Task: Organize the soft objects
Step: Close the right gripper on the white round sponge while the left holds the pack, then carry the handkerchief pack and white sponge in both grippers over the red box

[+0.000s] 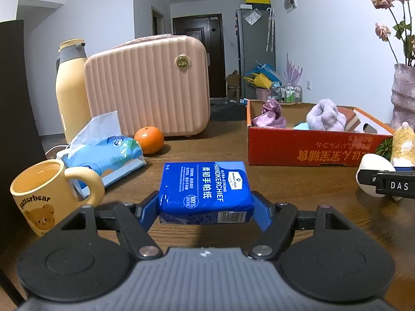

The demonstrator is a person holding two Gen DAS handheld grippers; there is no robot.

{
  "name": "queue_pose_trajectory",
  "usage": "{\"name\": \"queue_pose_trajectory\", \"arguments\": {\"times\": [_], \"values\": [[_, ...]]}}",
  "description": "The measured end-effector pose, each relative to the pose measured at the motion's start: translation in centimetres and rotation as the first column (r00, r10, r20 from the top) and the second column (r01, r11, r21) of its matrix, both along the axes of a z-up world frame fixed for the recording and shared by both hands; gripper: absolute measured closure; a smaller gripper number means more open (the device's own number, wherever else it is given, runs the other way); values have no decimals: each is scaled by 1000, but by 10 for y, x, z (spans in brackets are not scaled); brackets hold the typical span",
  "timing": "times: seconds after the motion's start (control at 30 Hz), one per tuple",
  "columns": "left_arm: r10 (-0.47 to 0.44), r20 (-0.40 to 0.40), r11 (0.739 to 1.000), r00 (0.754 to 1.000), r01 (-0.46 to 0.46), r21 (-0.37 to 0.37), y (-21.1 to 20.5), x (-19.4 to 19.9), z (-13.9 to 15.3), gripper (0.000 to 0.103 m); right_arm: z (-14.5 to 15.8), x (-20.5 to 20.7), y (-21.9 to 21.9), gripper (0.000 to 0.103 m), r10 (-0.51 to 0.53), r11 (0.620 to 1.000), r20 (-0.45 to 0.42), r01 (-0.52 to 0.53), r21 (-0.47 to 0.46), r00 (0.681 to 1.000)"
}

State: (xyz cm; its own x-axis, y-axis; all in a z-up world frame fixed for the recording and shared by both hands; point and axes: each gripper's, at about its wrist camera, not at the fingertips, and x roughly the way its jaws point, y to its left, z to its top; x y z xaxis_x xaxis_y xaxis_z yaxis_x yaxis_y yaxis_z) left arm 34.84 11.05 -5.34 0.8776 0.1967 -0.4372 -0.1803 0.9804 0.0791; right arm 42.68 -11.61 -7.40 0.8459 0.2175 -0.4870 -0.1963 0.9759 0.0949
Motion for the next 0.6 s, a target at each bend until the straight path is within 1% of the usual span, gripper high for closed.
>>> {"name": "queue_pose_trajectory", "arguments": {"times": [0.33,0.6], "values": [[-23,26,1000,999,23,-4,-21,10,4,29,13,-4,-4,47,2,1000,82,-3,9,997],[-37,35,999,999,38,-19,-41,28,6,29,19,5,-14,47,-14,1000,126,11,25,992]]}}
